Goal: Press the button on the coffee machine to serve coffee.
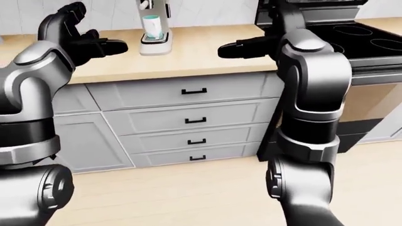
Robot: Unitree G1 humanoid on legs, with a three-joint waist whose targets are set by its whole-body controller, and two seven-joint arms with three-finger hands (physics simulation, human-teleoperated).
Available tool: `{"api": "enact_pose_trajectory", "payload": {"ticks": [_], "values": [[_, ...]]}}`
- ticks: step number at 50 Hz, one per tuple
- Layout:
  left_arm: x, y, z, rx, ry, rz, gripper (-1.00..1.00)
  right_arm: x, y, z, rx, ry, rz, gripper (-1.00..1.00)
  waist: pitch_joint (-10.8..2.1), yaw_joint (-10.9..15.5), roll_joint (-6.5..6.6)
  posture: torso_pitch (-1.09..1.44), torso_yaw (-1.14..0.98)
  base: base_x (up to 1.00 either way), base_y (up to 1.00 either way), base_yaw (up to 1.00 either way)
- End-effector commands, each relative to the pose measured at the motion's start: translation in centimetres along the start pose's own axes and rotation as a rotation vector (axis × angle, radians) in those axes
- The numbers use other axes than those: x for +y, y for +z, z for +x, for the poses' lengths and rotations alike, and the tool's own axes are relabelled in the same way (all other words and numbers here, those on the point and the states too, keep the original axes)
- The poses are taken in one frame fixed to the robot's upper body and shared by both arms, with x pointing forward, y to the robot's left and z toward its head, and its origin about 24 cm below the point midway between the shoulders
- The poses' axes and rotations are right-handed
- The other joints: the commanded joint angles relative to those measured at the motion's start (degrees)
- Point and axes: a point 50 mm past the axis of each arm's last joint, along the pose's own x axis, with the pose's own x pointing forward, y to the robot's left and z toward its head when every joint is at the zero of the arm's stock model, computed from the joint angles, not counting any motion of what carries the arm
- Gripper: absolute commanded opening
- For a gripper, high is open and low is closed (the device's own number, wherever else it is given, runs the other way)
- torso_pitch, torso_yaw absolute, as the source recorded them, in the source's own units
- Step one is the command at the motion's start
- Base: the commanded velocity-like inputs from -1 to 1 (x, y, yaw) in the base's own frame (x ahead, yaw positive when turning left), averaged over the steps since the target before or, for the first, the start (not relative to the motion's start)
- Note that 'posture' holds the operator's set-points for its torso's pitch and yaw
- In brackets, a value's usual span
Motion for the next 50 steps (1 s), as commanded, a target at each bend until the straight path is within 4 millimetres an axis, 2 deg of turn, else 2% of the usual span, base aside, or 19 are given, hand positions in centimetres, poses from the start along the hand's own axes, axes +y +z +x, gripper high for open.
{"api": "enact_pose_trajectory", "payload": {"ticks": [1,4,5,6,13,17,19,21,22,24,27,31,33,35,36,44,47,49,50], "values": [[0.60,3.09,-0.76,-0.128,0.024,-0.009,1.00,0.27,2.30,-0.70,-0.115,0.012,-0.002,1.00,-1.91,0.68,-0.14,0.00,0.00,0.17,0.28,0.00],[0.57,2.96,-0.63,-0.128,0.021,-0.009,1.00,0.30,2.31,-0.68,-0.113,0.015,-0.003,1.00,-0.03,0.01,3.36,0.00,0.00,0.19,0.24,0.00],[0.55,3.00,-0.61,-0.128,0.021,-0.009,1.00,0.29,2.38,-0.67,-0.113,0.015,-0.002,1.00,-0.04,-0.23,5.03,0.00,0.00,0.23,0.22,0.00],[0.55,2.96,-0.58,-0.128,0.021,-0.008,1.00,0.32,2.38,-0.67,-0.113,0.017,-0.003,1.00,-0.68,-0.28,7.92,0.00,0.00,0.23,0.22,0.00],[0.63,3.00,-0.69,-0.128,0.023,-0.009,1.00,0.50,2.39,-0.73,-0.114,0.022,-0.004,1.00,-0.55,0.71,4.46,0.00,0.00,0.24,0.22,0.00],[0.61,2.95,-0.72,-0.129,0.021,-0.011,1.00,0.55,2.36,-0.82,-0.113,0.024,-0.006,1.00,0.49,1.11,2.25,0.00,0.00,0.34,0.22,0.00],[0.59,2.98,-0.73,-0.129,0.020,-0.011,1.00,0.56,2.46,-0.78,-0.114,0.026,-0.007,1.00,0.37,1.46,0.64,0.00,0.00,0.36,0.22,0.00],[0.54,3.14,-0.75,-0.130,0.018,-0.014,1.00,0.55,2.71,-0.73,-0.117,0.026,-0.008,1.00,-0.59,1.68,-2.24,0.00,0.00,0.36,0.21,0.00],[0.55,3.17,-0.71,-0.131,0.018,-0.013,1.00,0.50,2.76,-0.68,-0.119,0.025,-0.007,1.00,-0.21,1.10,0.14,0.00,0.00,0.36,0.20,0.00],[0.53,3.23,-0.72,-0.132,0.017,-0.014,1.00,0.57,2.70,-0.62,-0.118,0.028,-0.008,1.00,-0.24,1.37,-0.88,0.00,0.00,0.36,0.19,0.00],[0.55,3.22,-0.78,-0.132,0.017,-0.014,1.00,0.55,2.84,-0.70,-0.119,0.028,-0.008,1.00,-0.69,1.08,0.21,0.00,0.00,0.36,0.18,0.00],[0.48,3.15,-0.76,-0.130,0.015,-0.013,1.00,0.35,2.63,-0.63,-0.119,0.024,-0.006,1.00,0.18,0.25,3.37,0.00,0.00,0.35,0.18,0.00],[0.50,2.94,-0.66,-0.128,0.015,-0.013,1.00,0.37,2.40,-0.60,-0.116,0.024,-0.005,1.00,-1.04,-0.10,7.21,0.00,0.00,0.36,0.17,0.00],[0.47,2.93,-0.64,-0.127,0.013,-0.013,1.00,0.37,2.50,-0.61,-0.116,0.024,-0.005,1.00,-0.14,0.21,7.33,0.00,0.00,0.36,0.16,0.00],[0.48,2.97,-0.68,-0.128,0.014,-0.011,1.00,0.38,2.50,-0.59,-0.117,0.023,-0.005,1.00,0.31,0.17,7.30,0.00,0.00,0.36,0.16,0.00],[0.57,2.98,-0.72,-0.129,0.013,-0.015,1.00,0.49,2.66,-0.49,-0.117,0.027,-0.005,1.00,-0.05,1.48,3.29,0.00,0.00,0.36,0.14,0.00],[0.41,2.86,-0.70,-0.129,0.010,-0.014,1.00,0.45,2.77,-0.60,-0.120,0.027,-0.005,1.00,-0.45,1.92,1.67,0.00,0.00,0.40,0.06,0.00],[0.28,2.87,-0.83,-0.128,0.006,-0.014,1.00,0.35,2.84,-0.78,-0.122,0.025,-0.005,1.00,-0.91,2.27,-0.40,0.00,0.00,0.40,0.04,0.00],[0.28,2.93,-0.85,-0.129,0.005,-0.013,1.00,0.37,2.85,-0.79,-0.123,0.025,-0.004,1.00,-1.38,2.61,-0.57,0.00,0.00,0.39,0.04,0.00]]}}
